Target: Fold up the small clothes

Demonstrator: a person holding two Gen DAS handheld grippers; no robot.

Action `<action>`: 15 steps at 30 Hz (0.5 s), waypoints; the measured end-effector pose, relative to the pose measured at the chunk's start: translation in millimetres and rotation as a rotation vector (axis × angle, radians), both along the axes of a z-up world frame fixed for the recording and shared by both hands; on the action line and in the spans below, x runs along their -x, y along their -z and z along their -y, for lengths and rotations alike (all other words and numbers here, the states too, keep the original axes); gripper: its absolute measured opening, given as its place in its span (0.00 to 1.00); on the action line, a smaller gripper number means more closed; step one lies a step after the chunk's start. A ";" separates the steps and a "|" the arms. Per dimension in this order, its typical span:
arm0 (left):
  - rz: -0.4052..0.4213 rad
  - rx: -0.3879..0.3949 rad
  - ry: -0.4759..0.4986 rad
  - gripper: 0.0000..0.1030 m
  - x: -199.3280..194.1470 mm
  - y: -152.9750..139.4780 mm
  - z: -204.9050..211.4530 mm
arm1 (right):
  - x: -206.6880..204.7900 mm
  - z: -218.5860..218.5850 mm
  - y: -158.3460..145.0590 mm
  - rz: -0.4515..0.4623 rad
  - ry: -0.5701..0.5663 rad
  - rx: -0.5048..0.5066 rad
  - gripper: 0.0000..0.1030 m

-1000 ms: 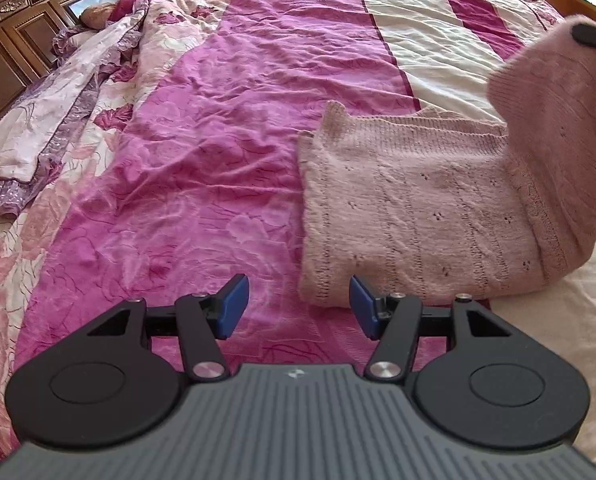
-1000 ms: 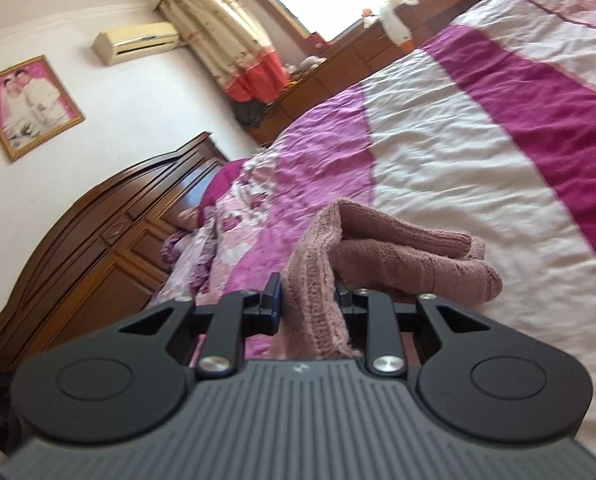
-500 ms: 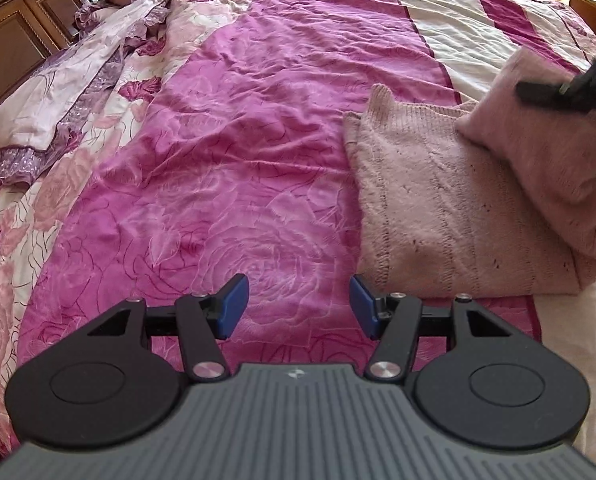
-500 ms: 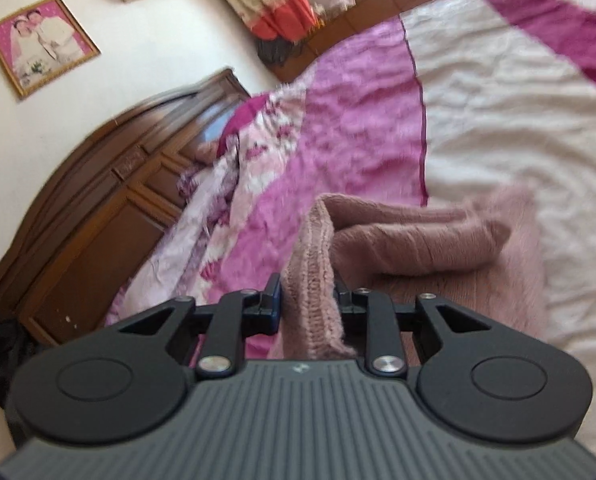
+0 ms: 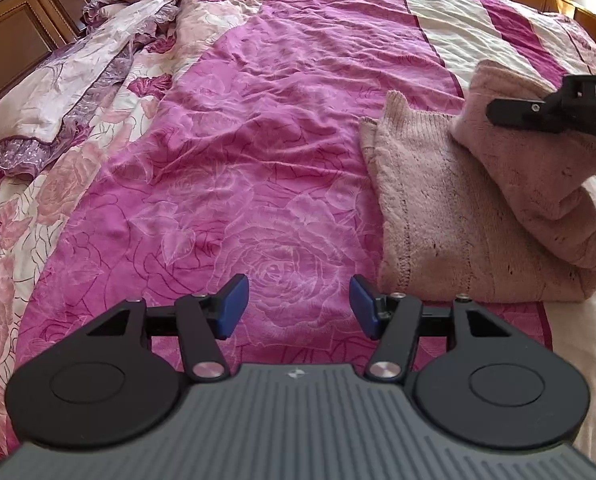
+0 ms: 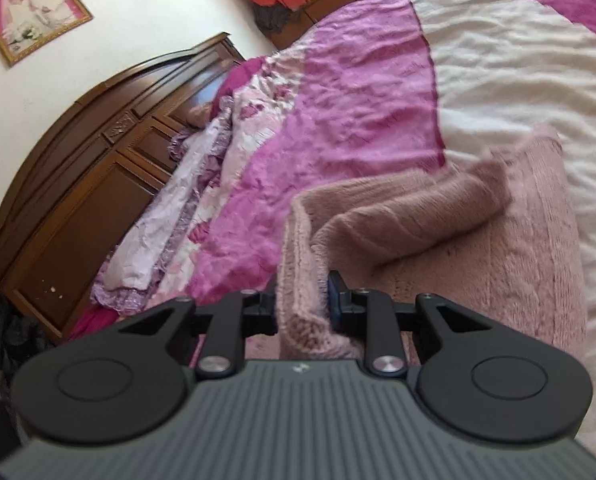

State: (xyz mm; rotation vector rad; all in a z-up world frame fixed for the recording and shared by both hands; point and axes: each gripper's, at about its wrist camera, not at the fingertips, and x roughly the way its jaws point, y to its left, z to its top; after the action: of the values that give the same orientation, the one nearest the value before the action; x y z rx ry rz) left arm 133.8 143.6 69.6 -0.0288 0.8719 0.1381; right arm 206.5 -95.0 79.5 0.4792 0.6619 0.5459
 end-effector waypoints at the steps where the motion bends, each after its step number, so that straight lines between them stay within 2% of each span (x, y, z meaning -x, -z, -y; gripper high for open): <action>1: 0.002 0.000 -0.002 0.62 0.9 -0.4 -1.2 | -1.1 -4.5 -2.4 0.003 -0.013 0.010 0.25; 4: 0.002 0.001 -0.012 0.62 3.3 0.0 -6.5 | 0.1 -27.5 -0.6 0.000 -0.049 0.096 0.25; 7: -0.001 0.005 -0.030 0.62 6.6 0.7 -14.9 | 1.0 -50.3 13.7 -0.026 -0.065 0.197 0.28; 10: 0.000 0.002 -0.042 0.62 10.7 0.2 -22.2 | 9.3 -59.7 16.1 -0.007 -0.069 0.212 0.34; 15: 0.009 -0.001 -0.061 0.62 13.9 -4.9 -30.0 | 28.7 -62.0 1.0 0.042 -0.093 0.215 0.41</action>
State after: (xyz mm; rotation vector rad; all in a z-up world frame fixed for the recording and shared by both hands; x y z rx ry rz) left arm 120.0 173.7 74.5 -0.0546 0.8621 0.1954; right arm 177.8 -33.0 78.6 0.2353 0.6966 0.5638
